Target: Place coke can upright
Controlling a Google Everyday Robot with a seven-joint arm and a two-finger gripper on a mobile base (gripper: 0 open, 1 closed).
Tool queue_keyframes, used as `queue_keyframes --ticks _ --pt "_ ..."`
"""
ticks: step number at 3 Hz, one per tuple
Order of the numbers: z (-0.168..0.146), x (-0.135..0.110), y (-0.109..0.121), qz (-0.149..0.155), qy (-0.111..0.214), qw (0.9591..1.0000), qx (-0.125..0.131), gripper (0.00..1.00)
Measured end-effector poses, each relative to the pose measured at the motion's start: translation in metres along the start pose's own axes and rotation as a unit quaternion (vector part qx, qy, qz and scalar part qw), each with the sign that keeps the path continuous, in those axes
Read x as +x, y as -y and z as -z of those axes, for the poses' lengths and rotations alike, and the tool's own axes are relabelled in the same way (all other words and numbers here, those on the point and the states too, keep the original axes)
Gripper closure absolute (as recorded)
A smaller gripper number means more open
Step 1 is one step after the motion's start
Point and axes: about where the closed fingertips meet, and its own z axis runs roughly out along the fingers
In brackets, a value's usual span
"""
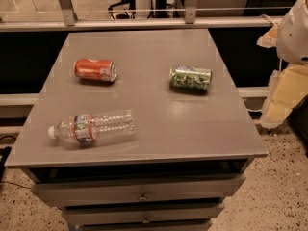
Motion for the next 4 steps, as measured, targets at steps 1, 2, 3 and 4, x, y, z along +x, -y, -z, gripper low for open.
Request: queue_keyframes --ticks 1,2,3,4 --pt "0.000 0.000 0.000 0.000 0.000 1.0000 0.000 0.00" --pt "-0.001 -0.006 0.002 0.005 0.005 1.0000 0.001 0.00" --pt "-0.014 -0.038 0.012 0.026 0.034 0.9991 0.000 0.00" --pt "-0.040 -0.093 0.033 0.050 0.075 0.9959 0.000 0.00"
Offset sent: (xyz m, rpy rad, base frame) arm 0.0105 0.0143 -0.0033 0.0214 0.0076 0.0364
